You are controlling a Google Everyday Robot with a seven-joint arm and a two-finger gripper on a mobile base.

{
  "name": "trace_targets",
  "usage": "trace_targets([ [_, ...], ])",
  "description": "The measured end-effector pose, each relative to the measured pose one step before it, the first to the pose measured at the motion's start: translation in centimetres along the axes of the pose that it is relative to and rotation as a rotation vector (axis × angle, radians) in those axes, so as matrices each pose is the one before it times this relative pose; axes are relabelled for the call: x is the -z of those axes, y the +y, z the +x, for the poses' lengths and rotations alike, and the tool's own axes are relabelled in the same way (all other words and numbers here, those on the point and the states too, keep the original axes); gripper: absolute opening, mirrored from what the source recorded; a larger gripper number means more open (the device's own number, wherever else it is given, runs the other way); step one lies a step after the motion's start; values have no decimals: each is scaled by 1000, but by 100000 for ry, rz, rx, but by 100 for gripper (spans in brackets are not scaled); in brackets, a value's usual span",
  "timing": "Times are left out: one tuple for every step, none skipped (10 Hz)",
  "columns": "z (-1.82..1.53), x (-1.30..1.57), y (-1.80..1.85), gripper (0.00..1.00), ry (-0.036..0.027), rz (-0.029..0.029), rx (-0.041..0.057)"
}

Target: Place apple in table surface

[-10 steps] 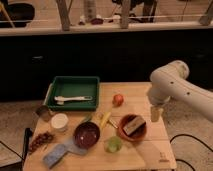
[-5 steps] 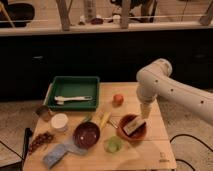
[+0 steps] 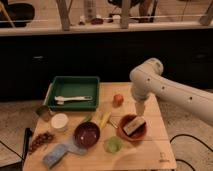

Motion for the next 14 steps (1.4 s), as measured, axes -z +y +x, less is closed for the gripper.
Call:
trace_targets([
  [-452,-222,-421,80,-219,311,1129],
  [-33,-337,-265,80,237,-63,694],
  [-241,-377,-399,80,-263,-98,899],
  [-279,-200,-409,80,-113,155,1078],
  [-193,-459,-444,80,-268,-107,1140],
  [-117,-401,-370,80,-165,-49,882],
  [-122,-333,-412,80,-264,87,1043],
  [62,-270,-189,80,-61,-31,458],
  [-71,-271,-363,80,-124,54,750],
  [-260,-328,-576,80,-378,100,1235],
  [24,-254,-269,80,-209,-105,540],
  [66,-175,-177,80,-167,-31,292],
  [102,-276,-237,80,-220,-179,557],
  [69,-376,-274,80,-135,-436,965],
])
